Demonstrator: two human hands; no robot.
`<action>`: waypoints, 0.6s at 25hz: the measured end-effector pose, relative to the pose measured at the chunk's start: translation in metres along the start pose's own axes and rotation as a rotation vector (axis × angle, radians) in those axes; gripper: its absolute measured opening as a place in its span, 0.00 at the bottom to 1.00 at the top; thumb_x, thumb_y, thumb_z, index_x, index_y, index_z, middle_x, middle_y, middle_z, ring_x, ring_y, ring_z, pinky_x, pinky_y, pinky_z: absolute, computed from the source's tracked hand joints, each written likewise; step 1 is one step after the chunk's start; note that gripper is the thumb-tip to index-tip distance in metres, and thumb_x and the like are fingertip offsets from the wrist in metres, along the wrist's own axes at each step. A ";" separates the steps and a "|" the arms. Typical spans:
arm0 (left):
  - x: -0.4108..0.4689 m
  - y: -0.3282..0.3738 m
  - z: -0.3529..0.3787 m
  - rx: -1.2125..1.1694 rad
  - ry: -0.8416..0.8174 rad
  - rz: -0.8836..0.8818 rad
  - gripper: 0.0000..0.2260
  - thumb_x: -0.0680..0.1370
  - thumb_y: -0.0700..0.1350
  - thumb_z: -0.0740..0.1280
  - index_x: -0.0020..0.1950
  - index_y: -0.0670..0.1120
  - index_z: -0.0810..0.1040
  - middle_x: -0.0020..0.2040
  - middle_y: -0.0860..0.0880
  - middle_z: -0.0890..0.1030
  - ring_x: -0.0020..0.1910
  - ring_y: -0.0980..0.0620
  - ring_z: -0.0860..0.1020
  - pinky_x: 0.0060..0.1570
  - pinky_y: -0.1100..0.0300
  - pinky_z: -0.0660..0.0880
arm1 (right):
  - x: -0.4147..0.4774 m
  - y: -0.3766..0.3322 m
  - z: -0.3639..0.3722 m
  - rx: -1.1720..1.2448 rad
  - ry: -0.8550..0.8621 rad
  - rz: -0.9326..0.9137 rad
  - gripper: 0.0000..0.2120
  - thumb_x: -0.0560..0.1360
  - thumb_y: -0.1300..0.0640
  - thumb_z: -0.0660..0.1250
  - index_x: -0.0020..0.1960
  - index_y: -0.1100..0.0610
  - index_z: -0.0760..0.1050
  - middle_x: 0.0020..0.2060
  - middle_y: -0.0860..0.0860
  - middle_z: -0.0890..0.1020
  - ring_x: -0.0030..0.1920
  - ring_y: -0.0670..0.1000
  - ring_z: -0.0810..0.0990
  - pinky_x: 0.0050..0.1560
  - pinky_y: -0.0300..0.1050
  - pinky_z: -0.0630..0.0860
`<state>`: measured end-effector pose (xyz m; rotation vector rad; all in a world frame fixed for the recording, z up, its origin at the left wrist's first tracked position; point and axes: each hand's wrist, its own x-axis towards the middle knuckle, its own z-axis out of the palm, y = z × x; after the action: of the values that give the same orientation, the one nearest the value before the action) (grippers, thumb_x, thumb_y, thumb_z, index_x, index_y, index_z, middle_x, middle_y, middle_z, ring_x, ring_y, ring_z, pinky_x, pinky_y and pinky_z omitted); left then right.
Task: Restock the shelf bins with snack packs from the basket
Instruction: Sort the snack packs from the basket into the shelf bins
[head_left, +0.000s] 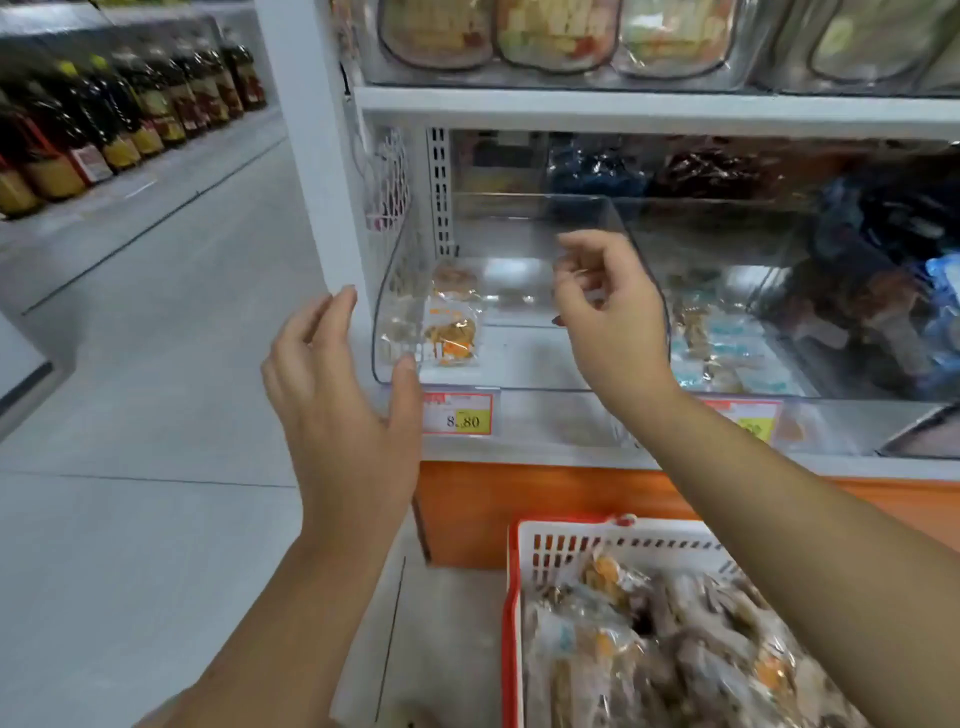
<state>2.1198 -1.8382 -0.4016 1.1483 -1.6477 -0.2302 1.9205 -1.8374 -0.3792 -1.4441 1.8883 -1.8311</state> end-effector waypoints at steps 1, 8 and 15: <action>-0.017 0.015 0.001 -0.044 -0.039 0.093 0.23 0.78 0.43 0.67 0.72 0.43 0.69 0.68 0.43 0.69 0.68 0.50 0.65 0.67 0.71 0.56 | -0.027 -0.003 -0.023 0.017 0.035 -0.069 0.13 0.77 0.63 0.62 0.54 0.45 0.73 0.46 0.44 0.78 0.44 0.45 0.77 0.44 0.45 0.79; -0.148 0.051 0.052 -0.010 -0.988 0.263 0.22 0.81 0.49 0.62 0.75 0.55 0.63 0.76 0.57 0.57 0.74 0.58 0.57 0.71 0.63 0.61 | -0.186 0.130 -0.144 -0.399 -0.057 0.364 0.14 0.77 0.70 0.61 0.54 0.56 0.78 0.49 0.50 0.80 0.53 0.54 0.80 0.50 0.34 0.69; -0.233 -0.002 0.098 0.311 -1.346 0.125 0.27 0.81 0.47 0.62 0.77 0.57 0.55 0.80 0.53 0.49 0.78 0.48 0.54 0.75 0.45 0.57 | -0.206 0.186 -0.106 -0.660 -0.562 0.620 0.21 0.77 0.52 0.66 0.70 0.52 0.69 0.66 0.50 0.73 0.65 0.52 0.71 0.67 0.47 0.68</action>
<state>2.0334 -1.6974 -0.5925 1.1502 -2.9951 -0.8077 1.8620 -1.6596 -0.6095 -1.1203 2.3192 -0.4810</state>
